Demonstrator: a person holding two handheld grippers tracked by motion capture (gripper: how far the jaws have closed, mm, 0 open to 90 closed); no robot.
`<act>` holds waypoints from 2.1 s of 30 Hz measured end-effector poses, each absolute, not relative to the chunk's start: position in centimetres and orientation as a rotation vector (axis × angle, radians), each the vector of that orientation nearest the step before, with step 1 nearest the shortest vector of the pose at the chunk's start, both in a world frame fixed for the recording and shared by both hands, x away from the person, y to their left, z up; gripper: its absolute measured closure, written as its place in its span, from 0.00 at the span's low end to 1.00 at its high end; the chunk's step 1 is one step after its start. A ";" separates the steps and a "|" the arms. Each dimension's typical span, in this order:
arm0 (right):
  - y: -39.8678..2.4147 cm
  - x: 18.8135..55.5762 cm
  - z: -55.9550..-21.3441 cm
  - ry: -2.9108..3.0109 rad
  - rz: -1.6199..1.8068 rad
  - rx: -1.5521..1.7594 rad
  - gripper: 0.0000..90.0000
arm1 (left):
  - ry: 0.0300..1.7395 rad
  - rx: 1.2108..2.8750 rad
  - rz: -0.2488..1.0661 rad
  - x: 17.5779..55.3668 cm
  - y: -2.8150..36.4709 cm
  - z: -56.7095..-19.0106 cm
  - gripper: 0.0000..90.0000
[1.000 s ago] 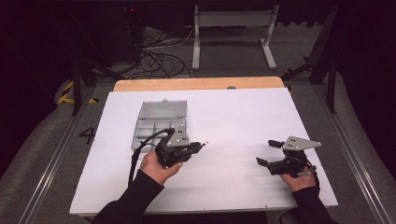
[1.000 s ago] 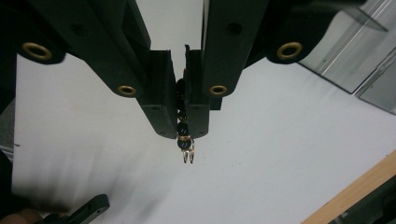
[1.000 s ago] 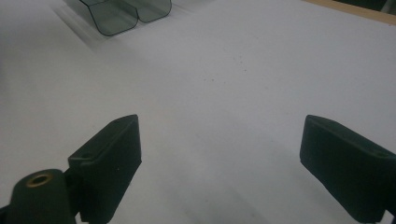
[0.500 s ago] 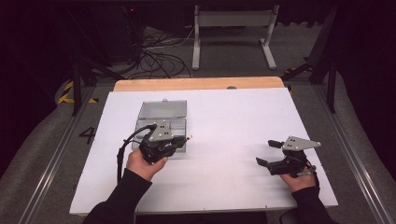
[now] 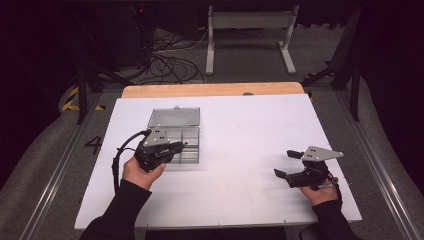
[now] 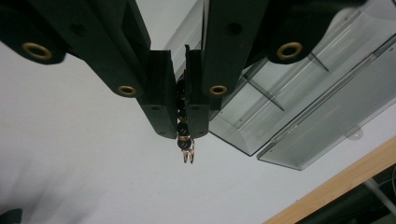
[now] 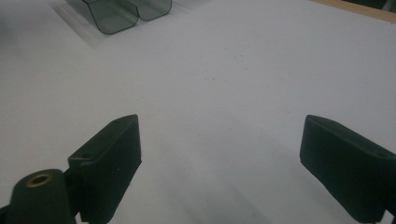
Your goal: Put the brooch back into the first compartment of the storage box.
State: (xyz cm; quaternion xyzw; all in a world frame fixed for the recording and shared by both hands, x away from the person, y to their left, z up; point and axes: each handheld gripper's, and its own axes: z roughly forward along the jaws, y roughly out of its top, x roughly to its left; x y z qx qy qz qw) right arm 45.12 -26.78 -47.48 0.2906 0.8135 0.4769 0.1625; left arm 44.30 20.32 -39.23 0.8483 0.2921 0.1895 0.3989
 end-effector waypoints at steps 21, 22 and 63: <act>-26.8 45.1 -47.5 2.322 1.357 0.829 0.14 | 0.930 2.129 0.509 46.6 24.5 -40.9 0.93; -26.8 45.1 -47.5 2.322 1.358 0.829 0.14 | 0.935 2.130 0.512 46.7 24.6 -41.0 0.93; -26.8 45.1 -47.5 2.324 1.367 0.824 0.14 | 1.213 2.124 0.522 51.0 26.7 -43.8 0.87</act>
